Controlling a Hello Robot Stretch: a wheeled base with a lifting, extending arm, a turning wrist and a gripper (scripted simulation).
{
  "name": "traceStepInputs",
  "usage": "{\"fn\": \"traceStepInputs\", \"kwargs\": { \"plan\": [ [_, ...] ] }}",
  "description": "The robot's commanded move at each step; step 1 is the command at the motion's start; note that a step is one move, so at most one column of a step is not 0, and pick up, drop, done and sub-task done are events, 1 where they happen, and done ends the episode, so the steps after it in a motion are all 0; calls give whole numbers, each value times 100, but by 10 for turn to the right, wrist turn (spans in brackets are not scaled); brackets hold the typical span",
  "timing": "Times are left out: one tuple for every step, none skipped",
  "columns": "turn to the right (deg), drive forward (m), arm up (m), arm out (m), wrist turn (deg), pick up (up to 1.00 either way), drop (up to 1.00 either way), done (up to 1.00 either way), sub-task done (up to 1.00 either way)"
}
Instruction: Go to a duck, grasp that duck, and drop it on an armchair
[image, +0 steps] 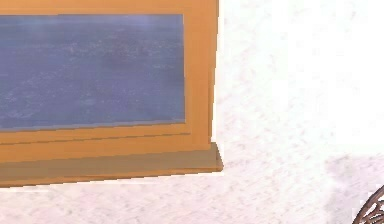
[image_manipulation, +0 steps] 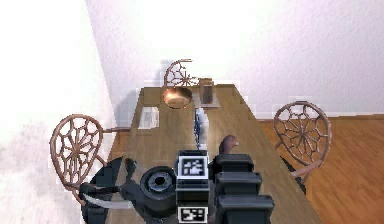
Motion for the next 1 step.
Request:
{"fn": "traceStepInputs", "kwargs": {
  "plan": [
    [0, 0, 0, 0, 450, 0, 0, 0, 0]
  ]
}}
